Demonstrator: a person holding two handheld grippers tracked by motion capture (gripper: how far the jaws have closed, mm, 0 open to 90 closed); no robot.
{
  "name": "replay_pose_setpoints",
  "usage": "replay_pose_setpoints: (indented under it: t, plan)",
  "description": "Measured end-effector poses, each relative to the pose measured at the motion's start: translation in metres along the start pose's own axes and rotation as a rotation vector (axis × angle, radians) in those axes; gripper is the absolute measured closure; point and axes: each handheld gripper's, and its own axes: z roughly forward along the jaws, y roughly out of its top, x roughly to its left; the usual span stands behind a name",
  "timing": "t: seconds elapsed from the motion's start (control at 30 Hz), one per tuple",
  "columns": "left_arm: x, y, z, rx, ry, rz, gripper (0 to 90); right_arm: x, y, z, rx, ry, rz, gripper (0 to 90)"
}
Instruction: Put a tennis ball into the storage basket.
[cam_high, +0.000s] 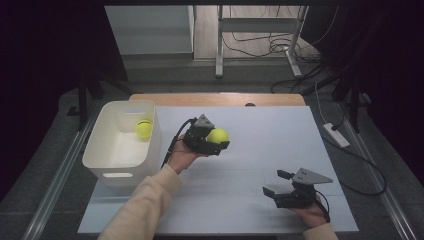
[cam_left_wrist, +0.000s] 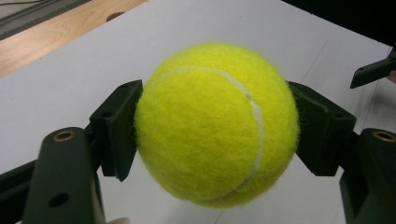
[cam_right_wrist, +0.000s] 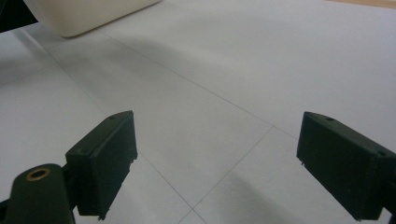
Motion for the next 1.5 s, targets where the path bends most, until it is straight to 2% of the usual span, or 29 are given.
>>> replay_pose_setpoints:
  t: [0.5, 1.5]
  plan:
    - [0.002, 0.004, -0.014, -0.043, 0.009, -0.003, 26.6, 0.000, 0.000, 0.000, 0.001, 0.001, -0.003, 12.2]
    - [0.010, 0.006, -0.044, -0.091, 0.051, -0.004, 26.6, 0.000, 0.000, 0.000, 0.003, -0.003, -0.002, 12.2]
